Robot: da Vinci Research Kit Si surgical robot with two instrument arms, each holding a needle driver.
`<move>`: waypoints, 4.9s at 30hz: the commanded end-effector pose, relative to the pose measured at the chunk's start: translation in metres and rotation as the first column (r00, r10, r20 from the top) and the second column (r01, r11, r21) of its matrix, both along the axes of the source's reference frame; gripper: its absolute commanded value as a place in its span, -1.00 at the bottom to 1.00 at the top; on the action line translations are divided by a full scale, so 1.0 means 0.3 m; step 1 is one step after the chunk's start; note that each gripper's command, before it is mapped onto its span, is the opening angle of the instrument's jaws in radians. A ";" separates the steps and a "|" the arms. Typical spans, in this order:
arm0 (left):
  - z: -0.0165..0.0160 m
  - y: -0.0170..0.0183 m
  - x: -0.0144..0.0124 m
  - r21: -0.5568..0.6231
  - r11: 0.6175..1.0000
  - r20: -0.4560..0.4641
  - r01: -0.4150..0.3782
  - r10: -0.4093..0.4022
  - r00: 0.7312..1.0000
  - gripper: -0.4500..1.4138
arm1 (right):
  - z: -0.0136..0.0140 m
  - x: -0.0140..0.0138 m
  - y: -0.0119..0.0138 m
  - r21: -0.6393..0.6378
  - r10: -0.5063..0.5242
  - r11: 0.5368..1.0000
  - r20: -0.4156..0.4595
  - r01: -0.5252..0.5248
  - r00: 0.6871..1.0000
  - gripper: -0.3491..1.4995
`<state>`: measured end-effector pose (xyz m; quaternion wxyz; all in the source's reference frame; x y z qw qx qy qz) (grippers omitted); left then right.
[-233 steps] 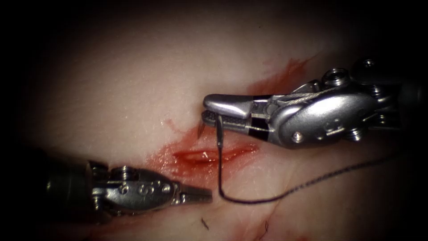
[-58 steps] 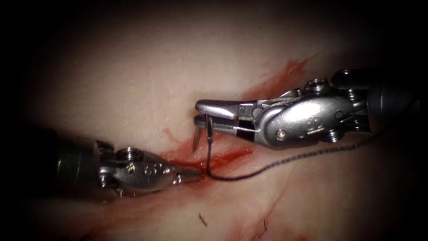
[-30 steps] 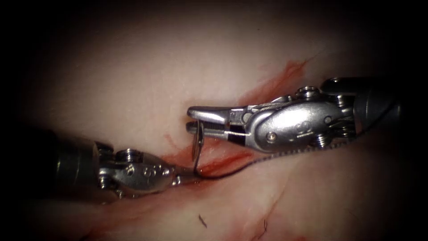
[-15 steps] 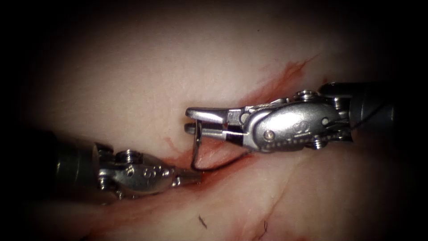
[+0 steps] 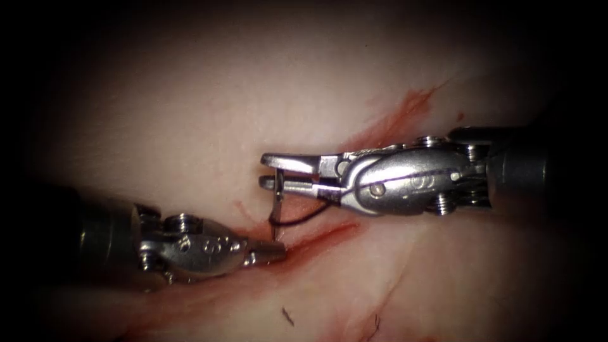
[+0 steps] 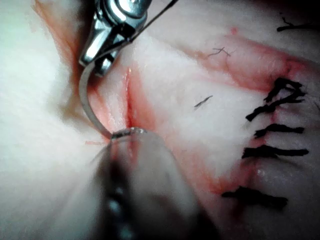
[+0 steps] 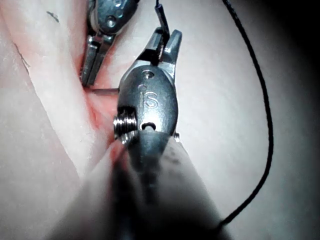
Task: Wound Closure
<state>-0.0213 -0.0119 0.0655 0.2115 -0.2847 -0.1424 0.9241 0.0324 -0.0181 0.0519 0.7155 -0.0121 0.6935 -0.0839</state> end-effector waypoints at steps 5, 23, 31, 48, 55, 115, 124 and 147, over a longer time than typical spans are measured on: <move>0.002 -0.001 -0.0017 -0.001 1.000 0.000 0.001 -0.001 1.000 -0.89 | 0.0027 0.0031 -0.0014 0.021 -0.012 1.000 0.007 0.012 1.000 -1.00; 0.002 -0.001 -0.0017 0.001 1.000 0.001 -0.002 0.002 1.000 -0.89 | 0.0046 0.0036 -0.0040 0.059 -0.019 0.998 0.010 0.018 1.000 -1.00; 0.002 -0.001 -0.0017 0.001 1.000 0.001 -0.002 0.002 1.000 -0.89 | 0.0063 0.0043 -0.0071 0.097 -0.033 0.995 0.017 0.032 0.999 -1.00; 0.002 -0.001 -0.0018 0.006 1.000 0.003 -0.005 0.005 1.000 -0.91 | 0.0059 0.0035 -0.0063 0.164 -0.037 0.986 0.024 0.032 0.999 -1.00; 0.003 -0.003 -0.0021 0.019 1.000 0.006 -0.017 0.017 1.000 -0.96 | -0.0027 0.0017 0.0036 0.110 0.008 0.994 0.009 -0.009 1.000 -1.00; -0.002 -0.005 0.0051 0.069 0.995 -0.069 -0.071 0.076 0.995 -0.84 | -0.0060 -0.0005 0.0226 0.585 0.151 0.799 0.025 -0.137 0.988 -1.00; -0.003 -0.005 0.0050 0.071 0.995 -0.068 -0.069 0.074 0.995 -0.86 | 0.0015 0.0029 0.0230 0.647 0.152 0.746 0.063 -0.156 0.986 -1.00; -0.004 -0.005 0.0052 0.070 0.995 -0.069 -0.069 0.073 0.995 -0.86 | 0.0124 0.0032 0.0173 0.956 0.263 0.179 0.180 -0.231 0.948 -1.00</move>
